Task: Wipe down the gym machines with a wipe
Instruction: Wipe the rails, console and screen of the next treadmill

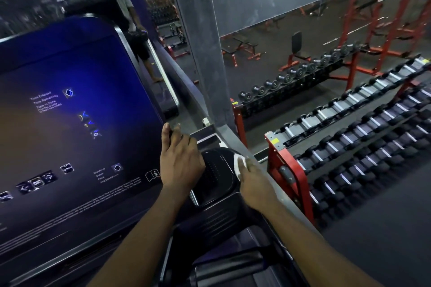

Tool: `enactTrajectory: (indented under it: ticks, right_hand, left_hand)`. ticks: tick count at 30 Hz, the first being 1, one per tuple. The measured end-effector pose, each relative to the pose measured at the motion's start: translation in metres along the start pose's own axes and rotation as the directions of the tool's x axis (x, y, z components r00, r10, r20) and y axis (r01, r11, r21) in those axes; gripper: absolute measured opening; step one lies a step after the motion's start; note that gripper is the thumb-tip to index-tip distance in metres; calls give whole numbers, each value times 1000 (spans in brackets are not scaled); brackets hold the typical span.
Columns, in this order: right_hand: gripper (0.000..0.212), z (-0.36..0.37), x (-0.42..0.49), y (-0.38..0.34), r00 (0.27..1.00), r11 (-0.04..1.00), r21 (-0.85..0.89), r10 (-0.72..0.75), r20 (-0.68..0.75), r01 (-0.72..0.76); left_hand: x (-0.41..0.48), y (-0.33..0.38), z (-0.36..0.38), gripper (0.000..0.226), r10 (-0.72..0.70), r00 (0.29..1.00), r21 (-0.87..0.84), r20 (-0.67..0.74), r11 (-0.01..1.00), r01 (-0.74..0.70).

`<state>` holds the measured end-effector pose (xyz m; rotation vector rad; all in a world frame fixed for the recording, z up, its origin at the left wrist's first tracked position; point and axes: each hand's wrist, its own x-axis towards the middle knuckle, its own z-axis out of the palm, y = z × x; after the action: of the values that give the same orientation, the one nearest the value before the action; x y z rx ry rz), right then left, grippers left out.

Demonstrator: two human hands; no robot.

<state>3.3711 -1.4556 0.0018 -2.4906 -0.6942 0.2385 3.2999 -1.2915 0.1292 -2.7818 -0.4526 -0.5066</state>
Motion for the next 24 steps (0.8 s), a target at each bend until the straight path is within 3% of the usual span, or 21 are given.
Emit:
enactTrajectory:
  ticks: [3, 9, 13, 15, 18, 20, 22, 24]
  right_hand:
    - [75, 5, -40, -1, 997, 977, -206, -43, 62, 55]
    - [73, -2, -15, -8, 996, 982, -183, -27, 88, 43]
    - [82, 2, -59, -8, 998, 978, -205, -43, 36, 50]
    - [80, 5, -85, -4, 1000, 983, -183, -20, -17, 17]
    - [64, -1, -68, 8, 997, 997, -26, 71, -13, -71]
    - [57, -14, -41, 16, 980, 950, 249, 166, 113, -190]
    - [55, -22, -25, 32, 927, 782, 509, 241, 286, -360]
    - [69, -19, -30, 49, 857, 617, 599, 309, 412, -510]
  left_hand:
    - [-6, 14, -1, 31, -56, 998, -68, 31, 996, 58]
    - [-25, 41, 13, 33, -87, 991, -160, 104, 982, 103]
    - [-41, 55, 29, 38, 26, 993, -320, 112, 947, 11]
    - [-52, 59, 40, 48, 105, 975, -387, 194, 922, -22]
    - [-66, 64, 57, 60, 195, 920, -457, 340, 889, -20]
    - [-73, 66, 63, 64, 227, 890, -500, 396, 866, 2]
    - [-78, 69, 66, 66, 220, 889, -518, 401, 855, 22]
    - [-81, 69, 69, 67, 208, 899, -500, 385, 866, 14]
